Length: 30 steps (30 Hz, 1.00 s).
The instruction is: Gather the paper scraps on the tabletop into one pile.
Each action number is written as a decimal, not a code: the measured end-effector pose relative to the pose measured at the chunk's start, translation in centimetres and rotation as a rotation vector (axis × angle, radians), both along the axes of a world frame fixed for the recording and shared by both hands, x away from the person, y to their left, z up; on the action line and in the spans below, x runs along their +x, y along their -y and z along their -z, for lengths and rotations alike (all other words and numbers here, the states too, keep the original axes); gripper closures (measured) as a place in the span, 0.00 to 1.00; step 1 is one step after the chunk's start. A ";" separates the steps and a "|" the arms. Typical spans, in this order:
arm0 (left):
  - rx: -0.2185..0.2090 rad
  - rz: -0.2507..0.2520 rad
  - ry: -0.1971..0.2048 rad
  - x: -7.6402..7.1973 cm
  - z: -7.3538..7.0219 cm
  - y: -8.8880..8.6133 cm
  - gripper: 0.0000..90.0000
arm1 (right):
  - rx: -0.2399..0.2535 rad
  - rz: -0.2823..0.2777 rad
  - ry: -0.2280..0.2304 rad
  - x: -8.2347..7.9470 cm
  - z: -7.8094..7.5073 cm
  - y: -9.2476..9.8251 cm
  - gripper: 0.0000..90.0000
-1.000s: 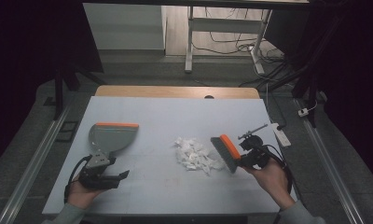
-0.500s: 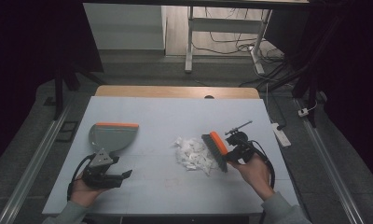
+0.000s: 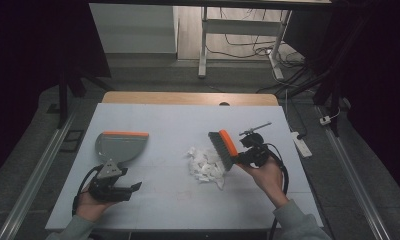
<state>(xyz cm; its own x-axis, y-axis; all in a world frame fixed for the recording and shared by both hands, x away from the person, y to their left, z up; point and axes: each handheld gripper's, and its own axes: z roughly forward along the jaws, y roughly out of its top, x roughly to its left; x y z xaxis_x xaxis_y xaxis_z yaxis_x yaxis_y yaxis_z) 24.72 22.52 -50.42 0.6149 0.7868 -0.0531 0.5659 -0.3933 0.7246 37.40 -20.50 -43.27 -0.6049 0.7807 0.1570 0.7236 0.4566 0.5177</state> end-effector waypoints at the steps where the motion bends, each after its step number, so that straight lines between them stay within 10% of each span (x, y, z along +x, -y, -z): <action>1: 0.000 0.000 0.000 0.0 0.0 0.0 0.31 | 0.007 0.006 0.017 -0.2 -0.4 0.4 0.79; 13: 0.002 -0.003 -0.003 0.0 0.1 0.1 0.31 | 0.058 0.027 0.046 -0.4 -1.6 3.0 0.79; 30: 0.004 0.000 -0.003 0.1 0.1 0.1 0.31 | -0.008 0.102 0.023 -0.6 0.3 6.7 0.79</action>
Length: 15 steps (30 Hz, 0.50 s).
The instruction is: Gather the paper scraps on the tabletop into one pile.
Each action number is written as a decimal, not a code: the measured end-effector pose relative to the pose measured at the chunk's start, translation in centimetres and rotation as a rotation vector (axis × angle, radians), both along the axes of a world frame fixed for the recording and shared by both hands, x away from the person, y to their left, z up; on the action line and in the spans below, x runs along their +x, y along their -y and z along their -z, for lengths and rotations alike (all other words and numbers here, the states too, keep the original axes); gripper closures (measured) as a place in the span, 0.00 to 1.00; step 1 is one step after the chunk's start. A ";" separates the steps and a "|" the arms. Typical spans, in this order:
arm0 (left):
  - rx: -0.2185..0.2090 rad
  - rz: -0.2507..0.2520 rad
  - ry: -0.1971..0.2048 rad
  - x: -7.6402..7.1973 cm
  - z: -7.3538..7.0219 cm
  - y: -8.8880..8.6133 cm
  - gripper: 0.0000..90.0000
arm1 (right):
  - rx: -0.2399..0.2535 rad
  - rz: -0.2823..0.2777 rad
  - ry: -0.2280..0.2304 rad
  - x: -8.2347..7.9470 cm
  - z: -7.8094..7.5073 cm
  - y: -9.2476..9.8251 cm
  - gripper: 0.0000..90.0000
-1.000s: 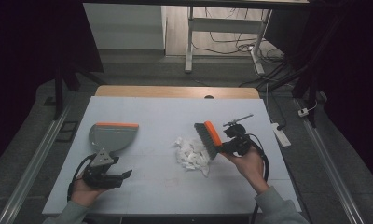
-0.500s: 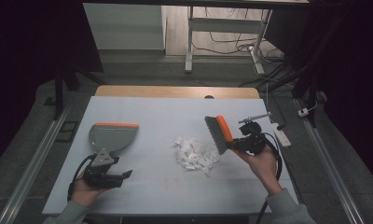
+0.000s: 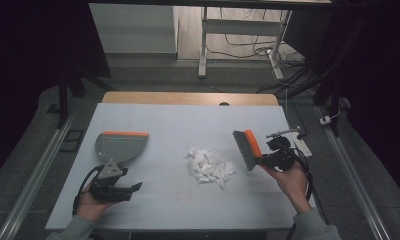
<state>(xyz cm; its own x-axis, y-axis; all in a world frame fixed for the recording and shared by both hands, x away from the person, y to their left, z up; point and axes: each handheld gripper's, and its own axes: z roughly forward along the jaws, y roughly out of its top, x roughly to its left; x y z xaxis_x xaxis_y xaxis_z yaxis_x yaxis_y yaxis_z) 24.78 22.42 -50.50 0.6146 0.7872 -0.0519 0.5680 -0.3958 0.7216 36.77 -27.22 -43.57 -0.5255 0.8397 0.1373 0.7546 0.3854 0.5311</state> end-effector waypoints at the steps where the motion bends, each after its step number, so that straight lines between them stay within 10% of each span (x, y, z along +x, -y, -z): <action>1: 0.000 -0.001 0.000 0.0 0.0 0.0 0.31 | 0.004 0.002 0.000 -0.1 0.1 0.3 0.79; 15: 0.002 -0.004 -0.003 0.1 0.0 0.2 0.31 | 0.061 -0.011 0.103 -3.1 1.7 3.9 0.79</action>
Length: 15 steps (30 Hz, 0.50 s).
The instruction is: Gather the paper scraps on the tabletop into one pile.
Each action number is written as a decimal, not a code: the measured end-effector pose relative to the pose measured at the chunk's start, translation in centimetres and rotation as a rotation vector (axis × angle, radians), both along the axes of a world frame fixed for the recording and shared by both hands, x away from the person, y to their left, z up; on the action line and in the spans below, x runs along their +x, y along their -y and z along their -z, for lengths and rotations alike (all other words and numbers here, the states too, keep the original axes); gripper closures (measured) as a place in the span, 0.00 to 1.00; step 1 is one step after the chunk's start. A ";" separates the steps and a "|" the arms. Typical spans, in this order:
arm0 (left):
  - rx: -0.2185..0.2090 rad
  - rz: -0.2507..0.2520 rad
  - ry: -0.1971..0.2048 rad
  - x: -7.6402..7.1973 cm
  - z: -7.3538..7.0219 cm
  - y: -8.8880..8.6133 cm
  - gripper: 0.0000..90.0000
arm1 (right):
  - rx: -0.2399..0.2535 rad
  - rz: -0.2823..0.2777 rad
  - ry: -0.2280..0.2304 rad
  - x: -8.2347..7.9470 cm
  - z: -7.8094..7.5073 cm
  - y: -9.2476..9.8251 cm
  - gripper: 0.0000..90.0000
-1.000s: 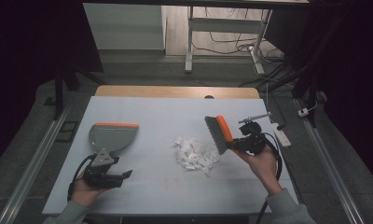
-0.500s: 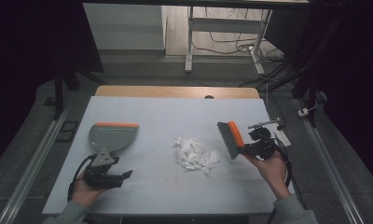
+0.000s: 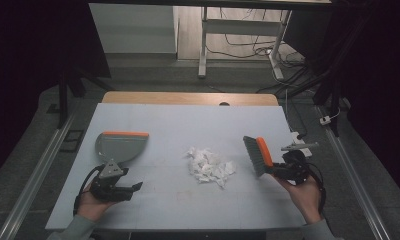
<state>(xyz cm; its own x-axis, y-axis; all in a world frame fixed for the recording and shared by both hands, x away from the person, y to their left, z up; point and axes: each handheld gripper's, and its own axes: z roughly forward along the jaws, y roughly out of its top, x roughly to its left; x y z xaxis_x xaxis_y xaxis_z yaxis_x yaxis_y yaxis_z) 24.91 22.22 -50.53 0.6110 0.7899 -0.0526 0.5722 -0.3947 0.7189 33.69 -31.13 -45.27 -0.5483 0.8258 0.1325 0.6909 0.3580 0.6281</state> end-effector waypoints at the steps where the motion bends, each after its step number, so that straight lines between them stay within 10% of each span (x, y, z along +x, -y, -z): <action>1: 0.001 0.000 0.000 0.0 0.0 0.0 0.31 | 0.001 -0.004 0.004 -0.2 0.1 0.1 0.79; 15: 0.002 -0.002 0.004 0.2 0.0 0.1 0.31 | -0.014 -0.059 0.069 -1.6 0.8 0.6 0.79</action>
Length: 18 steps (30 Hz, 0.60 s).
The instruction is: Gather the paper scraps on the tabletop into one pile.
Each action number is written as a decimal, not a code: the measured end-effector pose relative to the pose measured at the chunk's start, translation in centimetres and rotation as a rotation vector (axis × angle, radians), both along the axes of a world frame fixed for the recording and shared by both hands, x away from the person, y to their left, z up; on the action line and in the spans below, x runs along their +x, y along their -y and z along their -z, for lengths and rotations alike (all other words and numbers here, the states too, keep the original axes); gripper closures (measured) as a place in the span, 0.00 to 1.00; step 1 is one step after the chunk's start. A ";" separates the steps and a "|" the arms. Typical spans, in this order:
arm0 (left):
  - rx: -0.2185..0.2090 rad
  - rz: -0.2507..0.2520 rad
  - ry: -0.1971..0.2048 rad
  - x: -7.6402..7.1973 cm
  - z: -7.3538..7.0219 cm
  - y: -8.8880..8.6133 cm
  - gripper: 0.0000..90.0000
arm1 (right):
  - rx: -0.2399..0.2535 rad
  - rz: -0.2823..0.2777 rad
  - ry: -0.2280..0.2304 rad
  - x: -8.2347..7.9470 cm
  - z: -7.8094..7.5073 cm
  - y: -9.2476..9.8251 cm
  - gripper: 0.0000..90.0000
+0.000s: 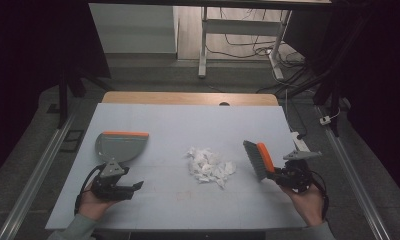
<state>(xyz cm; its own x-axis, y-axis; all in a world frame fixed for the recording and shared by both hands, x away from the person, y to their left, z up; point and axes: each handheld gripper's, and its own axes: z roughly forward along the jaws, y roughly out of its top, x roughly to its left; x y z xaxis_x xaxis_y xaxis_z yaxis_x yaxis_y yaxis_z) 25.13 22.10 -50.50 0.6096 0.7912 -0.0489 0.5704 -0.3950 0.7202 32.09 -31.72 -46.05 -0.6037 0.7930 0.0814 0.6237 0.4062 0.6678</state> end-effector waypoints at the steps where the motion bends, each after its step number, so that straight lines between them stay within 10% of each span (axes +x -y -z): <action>1: -0.001 -0.001 0.001 0.0 0.0 0.0 0.31 | 0.001 -0.002 0.002 0.0 0.0 0.0 0.79; 18: -0.005 -0.006 0.014 0.4 -0.3 0.1 0.31 | 0.010 -0.026 0.026 -0.2 0.0 0.1 0.79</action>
<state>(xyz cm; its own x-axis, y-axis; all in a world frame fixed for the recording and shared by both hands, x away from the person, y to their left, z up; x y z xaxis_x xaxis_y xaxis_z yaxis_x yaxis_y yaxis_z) 25.57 21.96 -50.19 0.6051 0.7949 -0.0441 0.5630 -0.3880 0.7297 31.86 -31.79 -46.06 -0.6264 0.7760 0.0731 0.5954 0.4158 0.6874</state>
